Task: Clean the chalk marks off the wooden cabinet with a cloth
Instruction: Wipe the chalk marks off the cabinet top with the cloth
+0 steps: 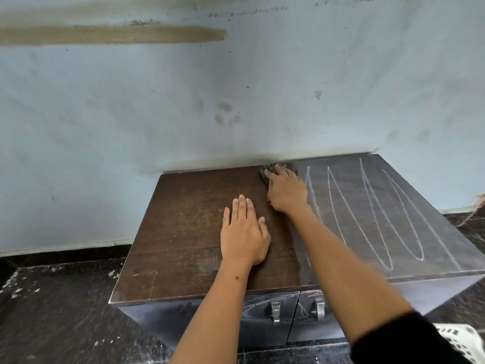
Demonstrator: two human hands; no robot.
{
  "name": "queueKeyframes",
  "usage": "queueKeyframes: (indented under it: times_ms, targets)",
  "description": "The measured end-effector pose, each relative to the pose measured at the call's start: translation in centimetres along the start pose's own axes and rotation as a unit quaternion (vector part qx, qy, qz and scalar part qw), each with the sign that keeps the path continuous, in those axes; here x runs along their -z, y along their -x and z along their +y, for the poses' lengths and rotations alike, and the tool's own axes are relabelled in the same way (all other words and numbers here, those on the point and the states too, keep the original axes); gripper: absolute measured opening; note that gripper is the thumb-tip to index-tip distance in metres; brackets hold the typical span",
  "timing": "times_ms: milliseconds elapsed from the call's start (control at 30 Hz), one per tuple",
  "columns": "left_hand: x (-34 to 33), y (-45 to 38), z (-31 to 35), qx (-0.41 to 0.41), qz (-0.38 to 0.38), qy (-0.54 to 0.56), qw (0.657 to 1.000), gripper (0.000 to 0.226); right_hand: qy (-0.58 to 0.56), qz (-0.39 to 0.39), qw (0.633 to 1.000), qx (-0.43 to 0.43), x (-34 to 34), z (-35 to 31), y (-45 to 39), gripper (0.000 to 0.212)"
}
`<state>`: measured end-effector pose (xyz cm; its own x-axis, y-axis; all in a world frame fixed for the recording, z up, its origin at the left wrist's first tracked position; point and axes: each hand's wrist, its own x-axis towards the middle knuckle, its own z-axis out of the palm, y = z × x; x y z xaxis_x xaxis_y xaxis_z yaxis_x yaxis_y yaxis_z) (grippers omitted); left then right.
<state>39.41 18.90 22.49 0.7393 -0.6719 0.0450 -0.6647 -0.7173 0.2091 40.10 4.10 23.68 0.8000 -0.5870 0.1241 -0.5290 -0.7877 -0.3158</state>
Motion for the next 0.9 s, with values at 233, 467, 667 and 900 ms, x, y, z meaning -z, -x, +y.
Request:
queueKeyframes:
  times_ms: [233, 467, 667, 900]
  targets:
    - [-0.2, -0.2, -0.1, -0.001, 0.000, -0.004, 1.000, 0.059, 0.015, 0.051, 0.999, -0.011, 0.5, 0.5, 10.6, 0.045]
    - [-0.2, -0.2, 0.0, 0.008, 0.001, -0.002, 1.000, 0.059, 0.016, 0.020, 1.000, -0.001, -0.2, 0.3, 2.1, 0.044]
    - [-0.1, -0.1, 0.0, 0.005, -0.002, -0.003, 1.000, 0.058, 0.031, 0.019, 0.999, 0.005, 0.1, 0.1, 6.0, 0.045]
    - [-0.4, -0.1, -0.2, 0.001, 0.008, -0.007, 1.000, 0.058, 0.022, 0.102, 0.994, -0.018, 0.2, 0.5, 17.4, 0.046]
